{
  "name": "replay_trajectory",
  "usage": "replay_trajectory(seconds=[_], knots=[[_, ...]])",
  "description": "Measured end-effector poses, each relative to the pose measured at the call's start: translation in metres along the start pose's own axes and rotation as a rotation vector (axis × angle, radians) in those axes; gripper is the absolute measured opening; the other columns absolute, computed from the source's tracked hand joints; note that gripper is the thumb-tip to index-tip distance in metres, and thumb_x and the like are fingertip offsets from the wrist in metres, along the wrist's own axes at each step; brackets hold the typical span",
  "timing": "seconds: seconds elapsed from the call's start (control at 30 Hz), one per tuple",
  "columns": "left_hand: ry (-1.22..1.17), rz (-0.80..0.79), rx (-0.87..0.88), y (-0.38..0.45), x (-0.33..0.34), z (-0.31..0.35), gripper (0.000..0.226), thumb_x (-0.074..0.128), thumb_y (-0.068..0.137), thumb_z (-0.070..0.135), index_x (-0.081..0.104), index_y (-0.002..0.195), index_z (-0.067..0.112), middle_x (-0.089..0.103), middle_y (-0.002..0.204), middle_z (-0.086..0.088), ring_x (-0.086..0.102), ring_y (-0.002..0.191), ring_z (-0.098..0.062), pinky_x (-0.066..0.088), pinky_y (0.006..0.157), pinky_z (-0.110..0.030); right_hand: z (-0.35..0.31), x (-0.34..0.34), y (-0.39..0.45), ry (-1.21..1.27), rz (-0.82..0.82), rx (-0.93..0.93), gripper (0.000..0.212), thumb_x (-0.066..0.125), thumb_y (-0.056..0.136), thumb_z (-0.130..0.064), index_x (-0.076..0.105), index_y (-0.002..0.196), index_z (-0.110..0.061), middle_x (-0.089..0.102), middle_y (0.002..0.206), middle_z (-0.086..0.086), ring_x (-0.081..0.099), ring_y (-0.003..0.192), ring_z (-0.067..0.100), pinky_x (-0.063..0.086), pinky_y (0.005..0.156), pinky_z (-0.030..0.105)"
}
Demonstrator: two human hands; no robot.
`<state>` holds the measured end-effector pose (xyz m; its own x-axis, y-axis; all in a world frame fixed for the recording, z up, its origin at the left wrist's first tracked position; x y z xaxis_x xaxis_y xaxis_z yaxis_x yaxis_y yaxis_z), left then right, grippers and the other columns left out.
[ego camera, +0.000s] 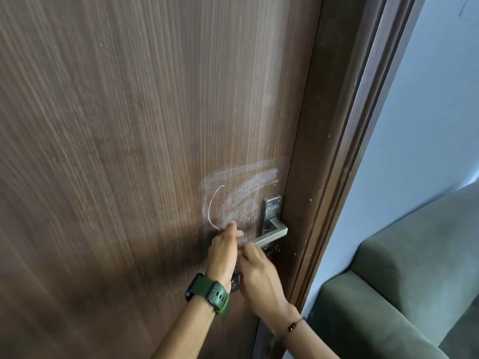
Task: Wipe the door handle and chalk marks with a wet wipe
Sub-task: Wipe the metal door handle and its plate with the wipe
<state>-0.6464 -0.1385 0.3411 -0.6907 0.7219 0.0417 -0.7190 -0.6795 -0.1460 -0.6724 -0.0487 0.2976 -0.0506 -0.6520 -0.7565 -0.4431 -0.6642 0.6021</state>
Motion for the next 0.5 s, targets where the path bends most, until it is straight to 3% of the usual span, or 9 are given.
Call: replay_trajectory(seconds=[0.03,0.1,0.17,0.23,0.3,0.37,0.4,0.5], knots=[[0.005,-0.011,0.002,0.000,-0.001,-0.001,0.043,0.035,0.093,0.042,0.068,0.089,0.014,0.069,0.082,-0.010,0.064,0.074,-0.017,0.046,0.064,-0.029,0.008,0.006,-0.013,-0.030,-0.070,0.015,0.016,0.058,0.079,-0.005,0.065,0.093,-0.007,0.058,0.097,0.006,0.057,0.088,0.020,0.050,0.062,0.023],[0.035,-0.021,0.030,0.001,-0.005,-0.005,0.043,0.033,0.094,0.043,0.068,0.084,0.021,0.070,0.085,-0.010,0.064,0.076,-0.015,0.041,0.060,-0.024,0.032,0.004,-0.041,0.024,-0.078,0.259,0.019,0.056,0.082,0.000,0.069,0.095,-0.007,0.056,0.096,-0.001,0.058,0.089,0.021,0.044,0.070,0.016],[0.022,-0.022,0.053,0.003,-0.007,-0.005,0.043,0.032,0.095,0.042,0.068,0.079,0.024,0.070,0.091,-0.010,0.063,0.084,-0.016,0.042,0.065,-0.023,0.050,-0.009,-0.061,0.104,0.093,0.482,0.017,0.064,0.082,-0.001,0.072,0.080,-0.016,0.047,0.074,-0.008,0.056,0.070,0.009,0.035,0.064,0.004],[0.014,-0.050,0.040,0.003,-0.004,-0.005,0.044,0.030,0.096,0.037,0.068,0.083,0.019,0.069,0.090,-0.009,0.063,0.080,-0.015,0.044,0.067,-0.024,0.061,-0.023,-0.067,0.243,0.269,0.691,0.032,0.070,0.080,-0.005,0.068,0.068,-0.035,0.055,0.073,-0.012,0.058,0.068,0.005,0.038,0.063,0.004],[0.011,-0.081,0.030,0.002,0.000,-0.005,0.044,0.031,0.097,0.034,0.068,0.088,0.012,0.069,0.084,-0.007,0.064,0.073,-0.015,0.048,0.068,-0.025,0.070,-0.031,-0.055,0.522,0.377,0.846,0.040,0.062,0.082,-0.003,0.069,0.073,-0.041,0.065,0.087,-0.006,0.063,0.083,0.014,0.049,0.074,0.021],[-0.012,-0.104,0.005,0.002,0.005,-0.006,0.042,0.032,0.097,0.033,0.067,0.086,0.013,0.070,0.080,-0.007,0.066,0.072,-0.017,0.051,0.073,-0.028,0.072,-0.040,-0.033,0.756,0.448,0.882,0.041,0.054,0.079,0.006,0.073,0.089,-0.029,0.066,0.102,0.004,0.061,0.098,0.022,0.050,0.084,0.038],[-0.024,-0.115,-0.008,0.001,0.007,-0.007,0.041,0.032,0.097,0.032,0.067,0.085,0.014,0.070,0.081,-0.007,0.066,0.073,-0.018,0.051,0.075,-0.031,0.072,-0.043,-0.021,0.805,0.477,0.871,0.043,0.051,0.077,0.008,0.073,0.096,-0.024,0.065,0.107,0.006,0.059,0.103,0.021,0.049,0.088,0.038],[-0.054,-0.128,-0.044,0.000,0.010,-0.008,0.035,0.035,0.096,0.025,0.065,0.084,0.014,0.070,0.087,-0.011,0.066,0.076,-0.020,0.051,0.078,-0.032,0.063,-0.045,0.004,0.705,0.544,0.849,0.045,0.053,0.080,0.004,0.068,0.096,-0.035,0.061,0.103,-0.005,0.056,0.096,-0.001,0.043,0.084,0.012]])
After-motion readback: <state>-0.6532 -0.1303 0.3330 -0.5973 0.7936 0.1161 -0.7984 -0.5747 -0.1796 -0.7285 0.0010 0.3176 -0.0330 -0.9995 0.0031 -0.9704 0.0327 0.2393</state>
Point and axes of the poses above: each hand's wrist, its own y-axis towards the middle knuckle, its own x-axis out of the palm, z = x × y, the point moved 2 cm from there along y, towards the middle knuckle
